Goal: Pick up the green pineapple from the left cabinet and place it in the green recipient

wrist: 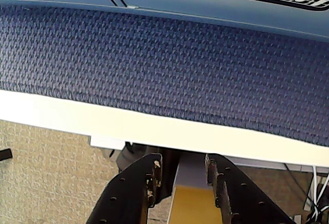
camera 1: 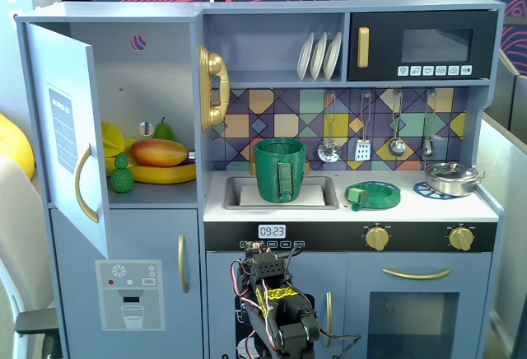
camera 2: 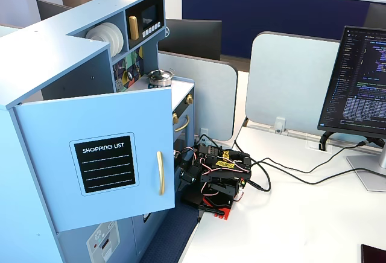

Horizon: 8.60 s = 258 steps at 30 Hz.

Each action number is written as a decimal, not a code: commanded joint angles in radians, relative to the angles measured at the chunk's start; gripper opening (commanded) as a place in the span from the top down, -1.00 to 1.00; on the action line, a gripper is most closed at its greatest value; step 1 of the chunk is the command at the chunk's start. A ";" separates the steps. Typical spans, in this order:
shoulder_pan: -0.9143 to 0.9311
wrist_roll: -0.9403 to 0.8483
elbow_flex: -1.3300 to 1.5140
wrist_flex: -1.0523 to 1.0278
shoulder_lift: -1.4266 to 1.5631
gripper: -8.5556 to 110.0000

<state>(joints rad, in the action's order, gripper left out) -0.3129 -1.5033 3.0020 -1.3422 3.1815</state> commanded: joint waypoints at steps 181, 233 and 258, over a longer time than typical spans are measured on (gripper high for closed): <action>-0.187 -0.433 -0.805 1.453 -0.407 0.86; 0.327 -0.255 -1.560 1.302 -1.371 0.67; 0.331 -0.098 -1.298 1.287 -1.029 0.36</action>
<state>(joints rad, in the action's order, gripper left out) 0.0245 -1.6137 1.5815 -0.0690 1.9436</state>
